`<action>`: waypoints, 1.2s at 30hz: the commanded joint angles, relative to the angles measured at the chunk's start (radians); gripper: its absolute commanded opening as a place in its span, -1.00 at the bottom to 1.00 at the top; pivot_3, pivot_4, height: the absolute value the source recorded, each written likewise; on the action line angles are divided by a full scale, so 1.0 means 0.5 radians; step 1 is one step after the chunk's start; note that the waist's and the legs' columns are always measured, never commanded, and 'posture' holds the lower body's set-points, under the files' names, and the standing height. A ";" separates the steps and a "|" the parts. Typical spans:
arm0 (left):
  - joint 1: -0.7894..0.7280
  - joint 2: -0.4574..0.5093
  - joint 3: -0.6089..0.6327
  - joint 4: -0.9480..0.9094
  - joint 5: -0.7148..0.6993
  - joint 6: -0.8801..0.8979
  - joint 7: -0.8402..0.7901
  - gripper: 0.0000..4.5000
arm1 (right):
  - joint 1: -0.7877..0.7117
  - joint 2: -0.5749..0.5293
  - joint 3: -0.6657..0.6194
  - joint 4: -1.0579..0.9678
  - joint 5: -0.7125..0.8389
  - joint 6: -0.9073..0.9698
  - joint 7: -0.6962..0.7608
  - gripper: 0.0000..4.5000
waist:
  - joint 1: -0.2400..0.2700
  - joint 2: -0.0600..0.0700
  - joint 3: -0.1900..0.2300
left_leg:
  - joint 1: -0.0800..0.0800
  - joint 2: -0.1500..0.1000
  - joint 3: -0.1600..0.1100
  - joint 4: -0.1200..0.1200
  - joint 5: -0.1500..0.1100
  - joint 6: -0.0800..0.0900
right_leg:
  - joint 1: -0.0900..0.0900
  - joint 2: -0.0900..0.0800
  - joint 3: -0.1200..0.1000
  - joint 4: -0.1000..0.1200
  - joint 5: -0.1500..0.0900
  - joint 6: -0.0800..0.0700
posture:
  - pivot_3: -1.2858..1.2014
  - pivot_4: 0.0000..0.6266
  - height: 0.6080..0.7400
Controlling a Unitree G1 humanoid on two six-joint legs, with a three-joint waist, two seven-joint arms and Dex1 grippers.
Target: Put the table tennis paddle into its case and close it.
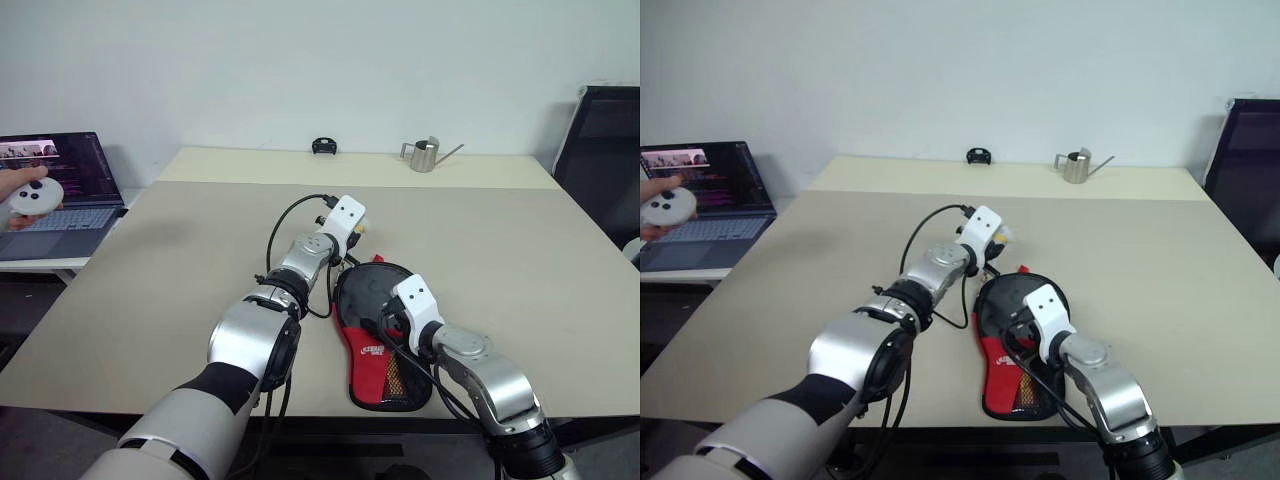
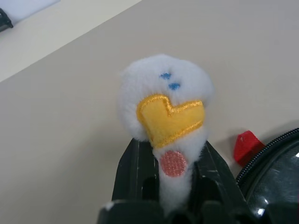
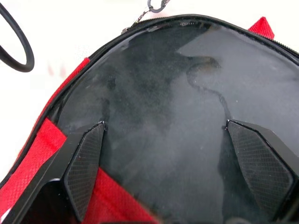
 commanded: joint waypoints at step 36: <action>-0.210 -0.063 -0.030 -0.035 0.237 -0.114 0.483 -0.86 | 0.226 0.161 0.104 0.132 -0.027 0.095 -0.325 1.00 | -0.003 0.001 0.001 | -0.002 -0.002 -0.015 -0.001 0.003 -0.001 | 0.005 -0.003 -0.019 -0.001 -0.006 0.009 | 0.03 -0.52 1.00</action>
